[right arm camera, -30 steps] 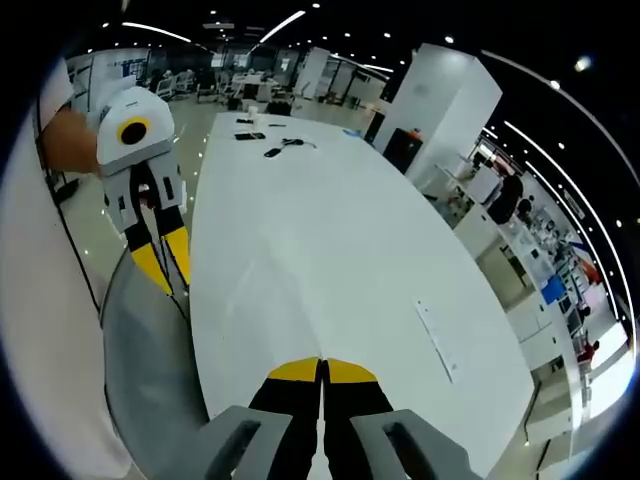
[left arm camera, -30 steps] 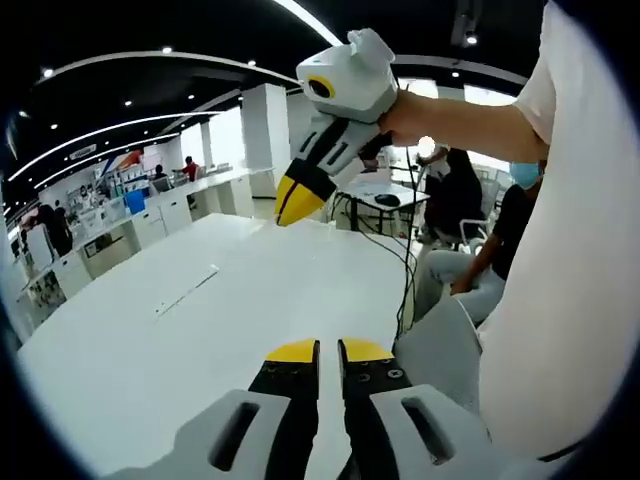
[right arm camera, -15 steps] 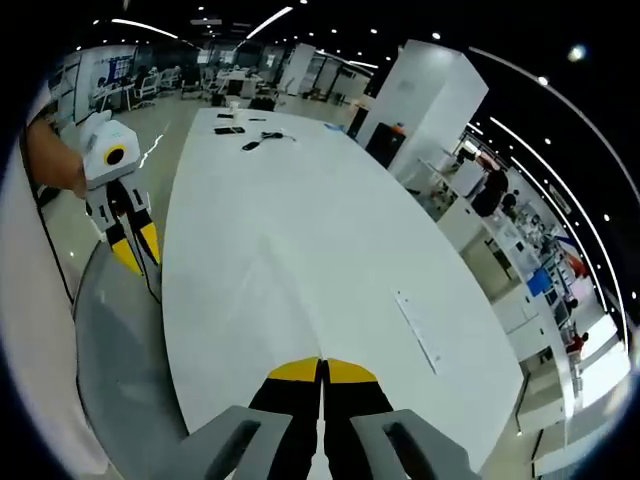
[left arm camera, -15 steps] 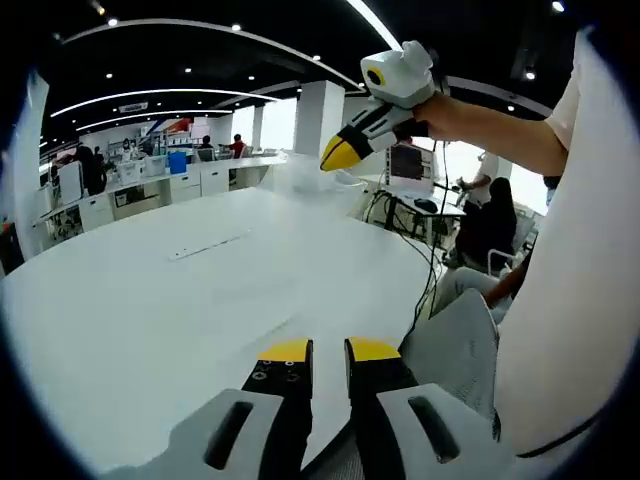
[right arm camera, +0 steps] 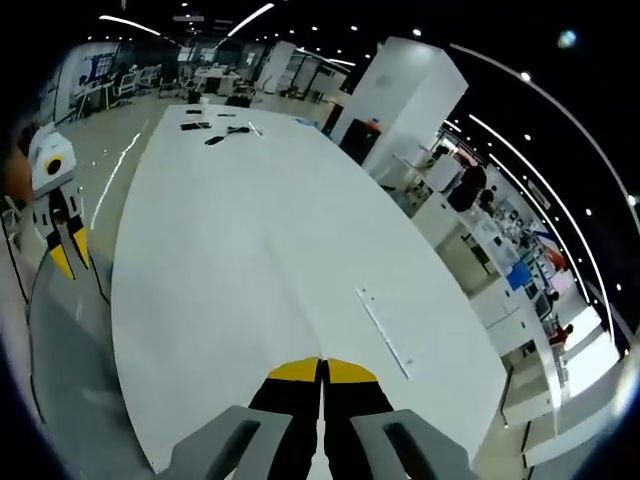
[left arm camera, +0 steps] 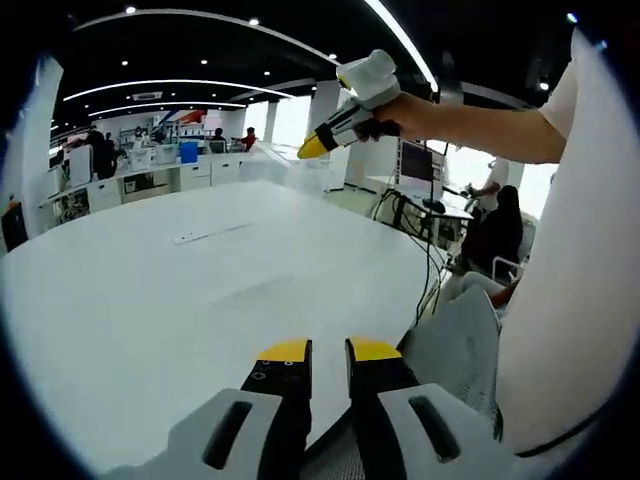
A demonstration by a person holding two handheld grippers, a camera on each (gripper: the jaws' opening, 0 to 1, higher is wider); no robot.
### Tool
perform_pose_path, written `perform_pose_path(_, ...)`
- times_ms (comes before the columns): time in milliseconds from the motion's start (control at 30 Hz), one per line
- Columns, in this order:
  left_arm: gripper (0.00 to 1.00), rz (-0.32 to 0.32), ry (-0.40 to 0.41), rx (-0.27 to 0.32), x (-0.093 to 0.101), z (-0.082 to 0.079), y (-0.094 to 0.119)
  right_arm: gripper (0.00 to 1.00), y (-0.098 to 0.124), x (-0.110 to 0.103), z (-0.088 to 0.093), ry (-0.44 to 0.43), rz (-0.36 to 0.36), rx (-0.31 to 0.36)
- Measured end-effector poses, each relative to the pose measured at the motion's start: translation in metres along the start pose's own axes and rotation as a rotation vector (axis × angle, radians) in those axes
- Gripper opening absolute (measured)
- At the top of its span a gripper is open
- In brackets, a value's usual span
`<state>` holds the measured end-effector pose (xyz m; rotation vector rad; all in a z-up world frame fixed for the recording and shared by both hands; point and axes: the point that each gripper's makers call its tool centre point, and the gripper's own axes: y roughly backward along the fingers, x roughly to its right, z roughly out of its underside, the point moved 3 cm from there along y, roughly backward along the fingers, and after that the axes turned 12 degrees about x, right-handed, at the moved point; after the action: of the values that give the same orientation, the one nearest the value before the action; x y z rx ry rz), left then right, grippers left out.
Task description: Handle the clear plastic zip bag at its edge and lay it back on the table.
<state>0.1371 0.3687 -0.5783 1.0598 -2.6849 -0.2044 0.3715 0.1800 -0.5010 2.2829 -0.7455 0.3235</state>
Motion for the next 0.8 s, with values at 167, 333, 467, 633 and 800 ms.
perform_pose_path(167,0.1,-0.009,0.003,0.001,-0.002,-0.001,0.002,0.0,-0.023,0.021,0.005,0.04,0.055,0.002)
perform_pose_path(333,0.1,-0.015,0.004,0.008,-0.001,-0.005,0.001,0.0,-0.043,0.031,0.009,0.082,0.08,-0.006)
perform_pose_path(467,0.1,-0.025,0.005,0.014,-0.002,-0.009,0.003,0.0,-0.057,0.036,0.015,0.131,0.107,-0.009)
perform_pose_path(633,0.11,-0.038,0.01,0.022,-0.004,-0.011,0.005,0.0,-0.071,0.025,0.024,0.168,0.103,-0.02)
perform_pose_path(800,0.11,-0.047,0.01,0.025,-0.006,-0.011,0.008,0.0,-0.081,-0.003,0.039,0.16,0.078,-0.03)
